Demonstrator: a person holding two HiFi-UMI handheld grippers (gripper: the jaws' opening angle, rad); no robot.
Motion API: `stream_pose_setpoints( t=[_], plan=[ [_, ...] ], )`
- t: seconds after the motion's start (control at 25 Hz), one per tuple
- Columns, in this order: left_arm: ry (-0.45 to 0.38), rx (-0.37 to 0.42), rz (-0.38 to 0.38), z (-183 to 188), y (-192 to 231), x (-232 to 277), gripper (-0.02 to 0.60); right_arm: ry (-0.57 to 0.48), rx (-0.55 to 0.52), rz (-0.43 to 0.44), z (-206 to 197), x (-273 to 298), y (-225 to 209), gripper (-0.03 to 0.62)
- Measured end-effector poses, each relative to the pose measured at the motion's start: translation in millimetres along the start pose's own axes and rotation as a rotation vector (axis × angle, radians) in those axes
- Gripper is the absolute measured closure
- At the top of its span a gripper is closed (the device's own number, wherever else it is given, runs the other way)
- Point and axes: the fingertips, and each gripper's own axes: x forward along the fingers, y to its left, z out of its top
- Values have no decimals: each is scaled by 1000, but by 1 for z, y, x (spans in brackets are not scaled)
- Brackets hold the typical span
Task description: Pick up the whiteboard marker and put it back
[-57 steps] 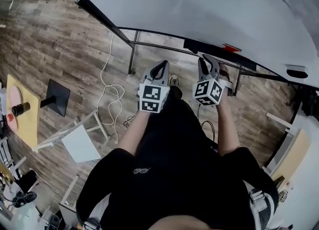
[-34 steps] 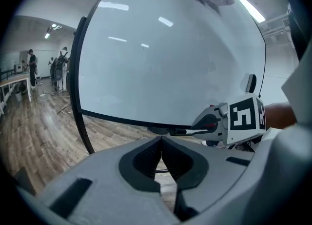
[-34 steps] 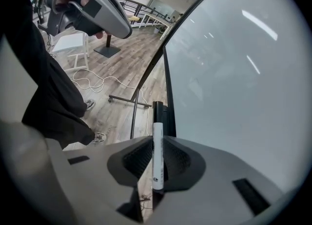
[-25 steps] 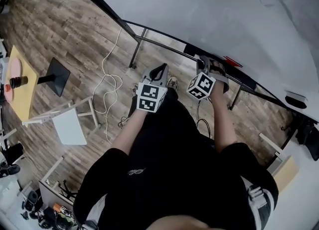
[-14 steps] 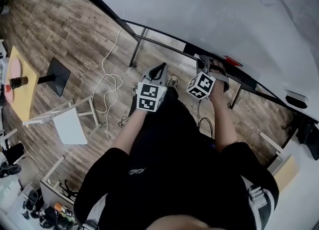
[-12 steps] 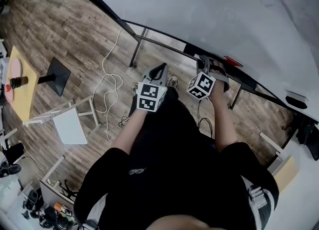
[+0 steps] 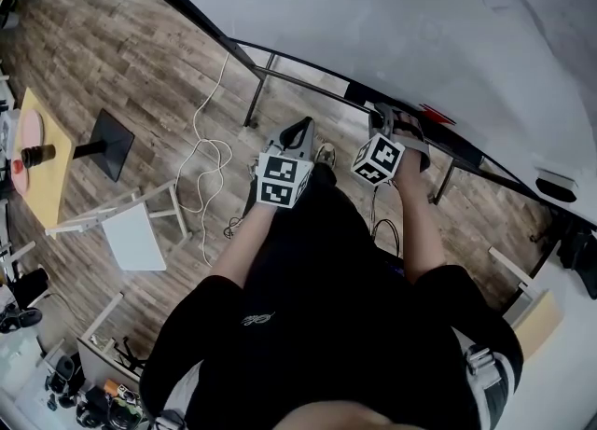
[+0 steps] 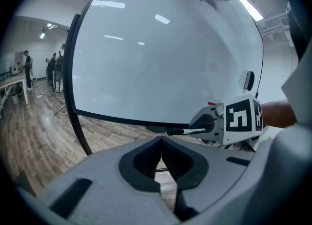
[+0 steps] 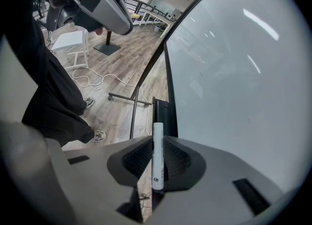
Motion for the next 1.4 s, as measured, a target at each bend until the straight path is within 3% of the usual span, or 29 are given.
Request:
stream_pose_setpoints(
  t=[0.48,0.76,1.16,1.4],
  plan=[
    [4,2,-2,0,1,1,575,-4,36,-11,0,-1,-2,536],
    [6,14,-21,4,-6,6,575,-48,120,-32,0,-11,-10,476],
    [-6,44,-78,23,-29,28,575,-205,407,-108,7,-48,-34,473],
    [-16,121,-180,42,-32,26,575,-289,706,-192,28,-82,-45,488]
  ],
)
